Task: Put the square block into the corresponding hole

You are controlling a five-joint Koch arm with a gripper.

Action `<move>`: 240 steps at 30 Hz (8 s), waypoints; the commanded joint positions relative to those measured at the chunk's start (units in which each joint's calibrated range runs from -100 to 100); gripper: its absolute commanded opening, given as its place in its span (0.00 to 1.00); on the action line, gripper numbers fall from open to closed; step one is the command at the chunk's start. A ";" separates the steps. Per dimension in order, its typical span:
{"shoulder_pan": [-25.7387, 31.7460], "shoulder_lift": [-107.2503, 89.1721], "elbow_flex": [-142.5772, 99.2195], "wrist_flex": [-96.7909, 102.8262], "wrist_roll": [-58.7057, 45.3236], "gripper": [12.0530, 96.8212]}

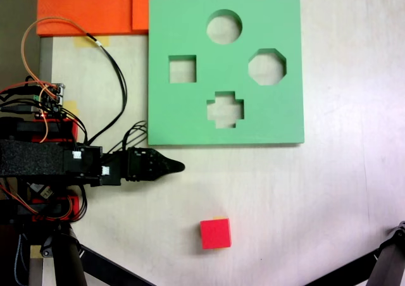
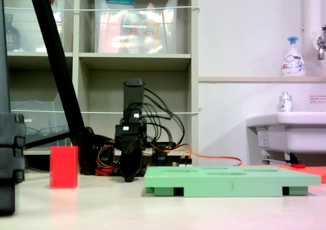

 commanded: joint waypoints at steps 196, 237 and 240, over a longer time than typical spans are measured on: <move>26.32 89.95 134.62 -106.61 73.31 0.20; 26.81 100.15 132.32 -106.61 74.43 0.20; 27.06 101.68 132.32 -106.61 74.48 0.20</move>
